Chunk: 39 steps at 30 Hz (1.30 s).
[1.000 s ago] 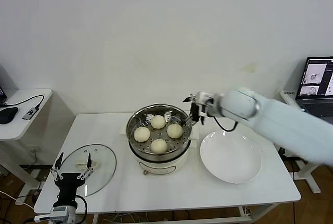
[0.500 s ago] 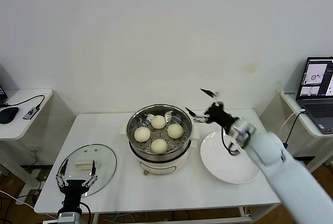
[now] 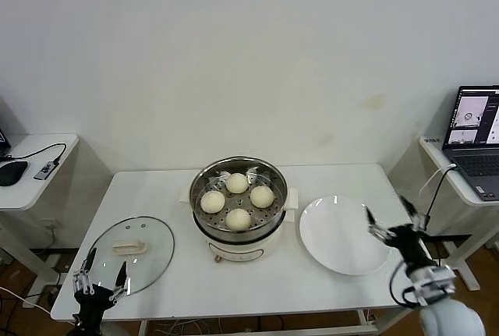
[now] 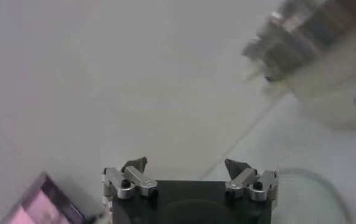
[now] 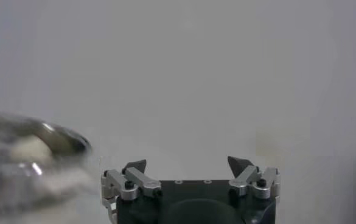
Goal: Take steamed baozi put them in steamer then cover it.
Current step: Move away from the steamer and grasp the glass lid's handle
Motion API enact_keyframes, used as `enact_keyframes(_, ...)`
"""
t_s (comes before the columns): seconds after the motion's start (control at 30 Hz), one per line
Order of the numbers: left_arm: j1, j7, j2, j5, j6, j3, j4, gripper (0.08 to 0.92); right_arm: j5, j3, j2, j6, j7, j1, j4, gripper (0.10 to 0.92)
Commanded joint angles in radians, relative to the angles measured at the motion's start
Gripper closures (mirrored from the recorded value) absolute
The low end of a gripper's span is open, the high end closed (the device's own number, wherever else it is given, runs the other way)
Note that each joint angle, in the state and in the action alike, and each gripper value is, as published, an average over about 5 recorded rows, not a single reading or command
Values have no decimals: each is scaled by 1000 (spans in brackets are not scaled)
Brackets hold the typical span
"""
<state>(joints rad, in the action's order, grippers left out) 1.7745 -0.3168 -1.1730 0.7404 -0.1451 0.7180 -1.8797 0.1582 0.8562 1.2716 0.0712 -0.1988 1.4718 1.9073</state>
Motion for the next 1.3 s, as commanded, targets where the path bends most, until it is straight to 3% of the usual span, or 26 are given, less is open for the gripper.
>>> enact_keyframes(0.03, -55, -22, 83, 509, -60, 27, 146, 177, -6, 190, 147, -23, 55, 127, -5, 203)
enact_keyframes(0.53, -349, 41, 179, 467, -36, -100, 413, 177, -62, 219, 197, 47, 26, 177, -69, 203)
enact_keyframes(1.3, -536, 70, 199, 457, -24, -177, 551, 177, -100, 235, 216, 82, 8, 203, -83, 203)
